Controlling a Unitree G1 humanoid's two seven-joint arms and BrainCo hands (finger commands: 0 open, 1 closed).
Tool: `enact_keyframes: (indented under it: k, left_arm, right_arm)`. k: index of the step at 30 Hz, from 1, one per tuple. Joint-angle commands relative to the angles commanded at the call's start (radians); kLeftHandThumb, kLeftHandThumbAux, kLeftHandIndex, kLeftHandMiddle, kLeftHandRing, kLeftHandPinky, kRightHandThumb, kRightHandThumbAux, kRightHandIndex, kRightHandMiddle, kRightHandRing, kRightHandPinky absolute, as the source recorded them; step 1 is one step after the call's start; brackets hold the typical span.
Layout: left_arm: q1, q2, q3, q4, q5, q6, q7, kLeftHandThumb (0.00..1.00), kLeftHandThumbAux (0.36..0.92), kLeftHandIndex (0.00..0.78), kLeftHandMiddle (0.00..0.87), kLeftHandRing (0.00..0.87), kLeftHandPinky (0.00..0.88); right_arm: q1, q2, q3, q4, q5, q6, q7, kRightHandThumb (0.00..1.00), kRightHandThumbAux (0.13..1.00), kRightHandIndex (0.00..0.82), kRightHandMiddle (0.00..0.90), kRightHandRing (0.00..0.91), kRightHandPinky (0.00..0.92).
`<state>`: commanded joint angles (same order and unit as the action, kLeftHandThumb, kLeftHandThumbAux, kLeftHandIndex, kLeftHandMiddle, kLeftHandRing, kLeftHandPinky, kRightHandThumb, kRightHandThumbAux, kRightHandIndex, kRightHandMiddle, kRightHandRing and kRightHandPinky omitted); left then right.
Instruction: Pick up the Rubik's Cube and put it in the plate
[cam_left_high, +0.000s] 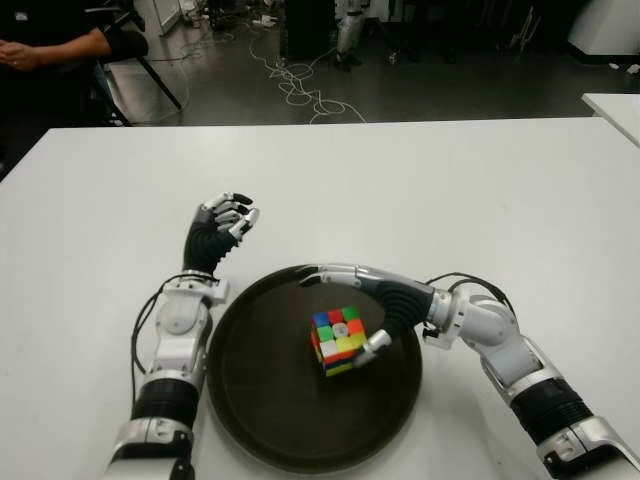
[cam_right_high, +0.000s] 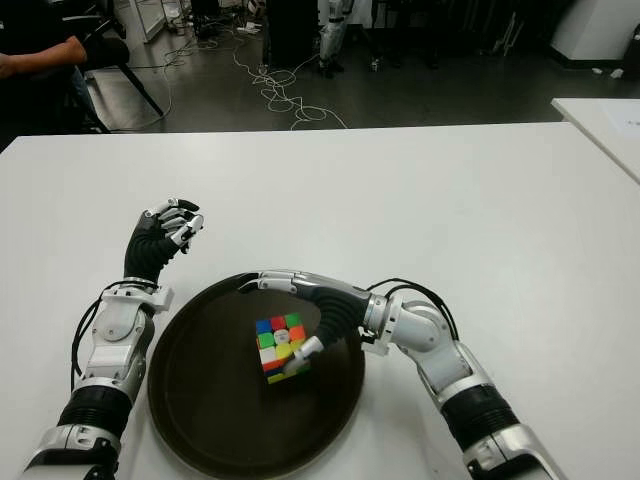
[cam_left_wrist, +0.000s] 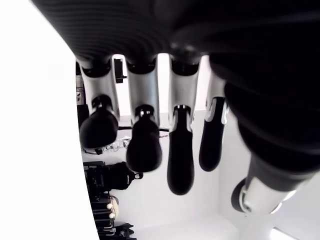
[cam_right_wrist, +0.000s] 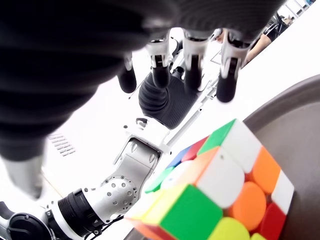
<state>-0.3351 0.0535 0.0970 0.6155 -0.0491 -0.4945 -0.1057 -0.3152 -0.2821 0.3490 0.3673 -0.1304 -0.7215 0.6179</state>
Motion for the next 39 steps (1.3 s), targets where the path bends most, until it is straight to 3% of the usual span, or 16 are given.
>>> enact_keyframes:
  k: [20,26,30,35,37,39]
  left_arm:
    - [-0.002,-0.002,0.004,0.000,-0.023,0.008,-0.023,0.846,0.660,0.421,0.585,0.734,0.758]
    - [-0.005,0.000,0.005,0.006,-0.023,0.001,-0.024,0.846,0.660,0.421,0.584,0.736,0.761]
    - [-0.003,0.001,0.003,0.003,-0.014,0.004,-0.018,0.844,0.661,0.419,0.579,0.729,0.752]
    - [-0.003,0.003,0.002,-0.002,-0.017,0.021,-0.023,0.843,0.661,0.415,0.568,0.721,0.753]
    - [-0.004,0.003,0.002,-0.001,-0.017,0.022,-0.023,0.843,0.661,0.416,0.567,0.722,0.754]
    - [-0.005,0.001,0.002,0.001,-0.018,0.019,-0.022,0.844,0.661,0.416,0.569,0.724,0.756]
  right_arm:
    - [0.003,0.004,-0.007,-0.001,-0.015,-0.001,-0.043,0.000,0.458,0.000,0.000,0.000,0.000]
    - [0.012,0.017,-0.030,-0.010,-0.048,0.014,-0.113,0.000,0.454,0.000,0.000,0.000,0.000]
    - [0.036,0.054,-0.067,-0.026,-0.067,0.028,-0.219,0.000,0.488,0.000,0.002,0.000,0.000]
    - [0.068,0.138,-0.155,-0.056,-0.020,0.086,-0.372,0.000,0.579,0.028,0.061,0.044,0.029]
    - [0.097,0.159,-0.182,-0.089,0.010,0.131,-0.402,0.000,0.608,0.048,0.087,0.070,0.054]
    - [0.154,0.203,-0.218,-0.198,0.099,0.277,-0.431,0.000,0.636,0.073,0.116,0.103,0.101]
